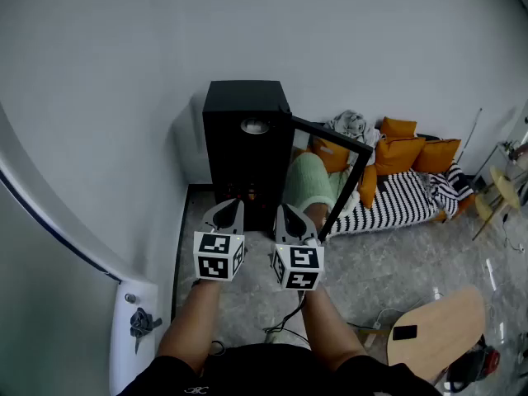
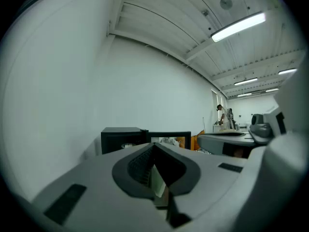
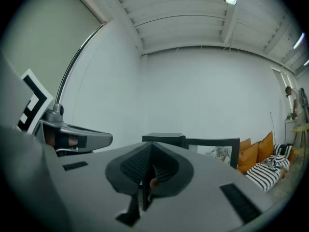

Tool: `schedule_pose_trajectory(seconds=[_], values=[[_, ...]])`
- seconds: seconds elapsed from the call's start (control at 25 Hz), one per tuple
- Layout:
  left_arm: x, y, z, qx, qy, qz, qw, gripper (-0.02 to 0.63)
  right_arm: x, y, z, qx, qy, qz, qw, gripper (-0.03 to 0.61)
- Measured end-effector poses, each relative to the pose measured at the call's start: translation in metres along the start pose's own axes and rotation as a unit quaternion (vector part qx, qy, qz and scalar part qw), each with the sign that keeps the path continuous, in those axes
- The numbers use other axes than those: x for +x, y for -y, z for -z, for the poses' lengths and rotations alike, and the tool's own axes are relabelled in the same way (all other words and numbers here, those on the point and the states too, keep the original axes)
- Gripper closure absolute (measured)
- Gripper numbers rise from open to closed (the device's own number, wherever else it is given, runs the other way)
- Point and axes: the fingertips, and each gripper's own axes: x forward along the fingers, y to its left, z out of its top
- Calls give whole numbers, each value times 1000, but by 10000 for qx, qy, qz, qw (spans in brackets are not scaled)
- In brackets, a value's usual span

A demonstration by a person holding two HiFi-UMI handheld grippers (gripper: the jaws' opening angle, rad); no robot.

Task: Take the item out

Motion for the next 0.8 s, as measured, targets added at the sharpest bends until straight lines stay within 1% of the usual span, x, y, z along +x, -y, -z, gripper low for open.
schedule_pose_trajectory(seconds=[0.12, 0.32, 0.48, 0.6, 0.8], values=[[10, 0, 3, 3, -45, 22, 10000, 606, 7, 9, 1, 41, 18, 66, 10000, 575], [22, -2, 9, -8, -109, -39, 9999, 606, 14, 28, 1, 572, 262, 222, 9978, 575], [32, -3, 12, 16, -168, -151, 9997, 606, 21, 39, 3, 396, 273, 258, 9985, 575], [42, -4, 15, 5, -217, -203, 9996, 606, 29, 49, 7, 391, 246, 314, 9984, 575], [57, 0, 12, 39, -226, -270, 9994, 607, 40, 58, 8, 441, 245, 65, 9987, 575]])
